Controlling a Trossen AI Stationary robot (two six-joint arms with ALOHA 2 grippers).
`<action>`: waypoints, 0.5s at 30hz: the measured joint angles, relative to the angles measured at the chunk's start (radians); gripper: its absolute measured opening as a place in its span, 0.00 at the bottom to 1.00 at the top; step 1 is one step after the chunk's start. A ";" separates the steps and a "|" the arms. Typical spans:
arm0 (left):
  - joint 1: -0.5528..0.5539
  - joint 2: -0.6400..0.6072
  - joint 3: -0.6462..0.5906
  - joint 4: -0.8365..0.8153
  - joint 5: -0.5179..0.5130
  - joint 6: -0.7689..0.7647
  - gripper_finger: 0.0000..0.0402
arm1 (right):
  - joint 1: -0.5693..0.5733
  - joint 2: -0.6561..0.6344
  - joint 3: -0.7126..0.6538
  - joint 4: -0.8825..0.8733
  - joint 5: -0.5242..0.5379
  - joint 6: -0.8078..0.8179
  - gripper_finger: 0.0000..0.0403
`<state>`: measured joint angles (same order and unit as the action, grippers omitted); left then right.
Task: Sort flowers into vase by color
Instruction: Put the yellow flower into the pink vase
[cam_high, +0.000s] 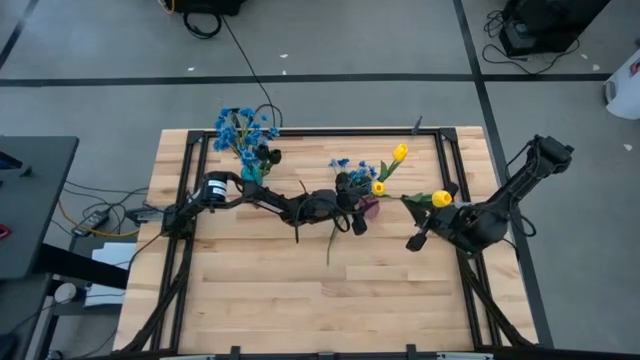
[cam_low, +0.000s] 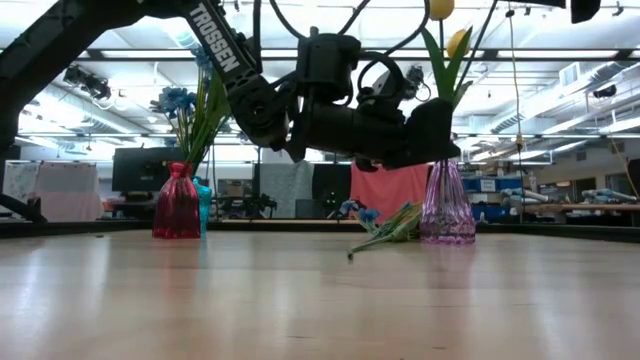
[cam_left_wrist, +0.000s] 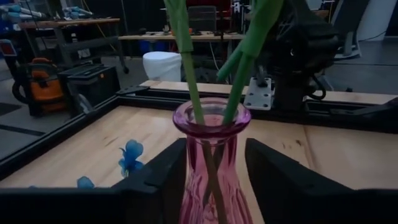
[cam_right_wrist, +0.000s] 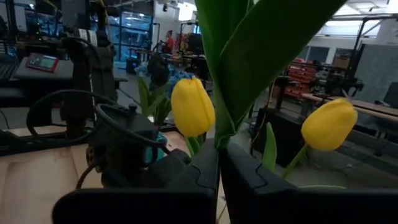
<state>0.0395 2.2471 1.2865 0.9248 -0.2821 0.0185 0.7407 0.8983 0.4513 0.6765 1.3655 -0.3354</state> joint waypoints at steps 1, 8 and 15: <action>0.000 0.000 0.000 0.000 0.000 0.000 0.40 | -0.003 0.000 0.000 -0.014 -0.005 0.017 0.05; 0.000 0.000 0.000 0.000 0.000 0.000 0.31 | -0.011 0.000 0.000 -0.085 -0.009 0.079 0.05; 0.000 0.000 0.000 0.004 0.012 0.001 0.30 | -0.062 -0.015 0.000 -0.122 -0.067 0.092 0.05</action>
<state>0.0395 2.2471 1.2865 0.9283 -0.2706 0.0193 0.6789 0.8831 0.4513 0.5542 1.2989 -0.2431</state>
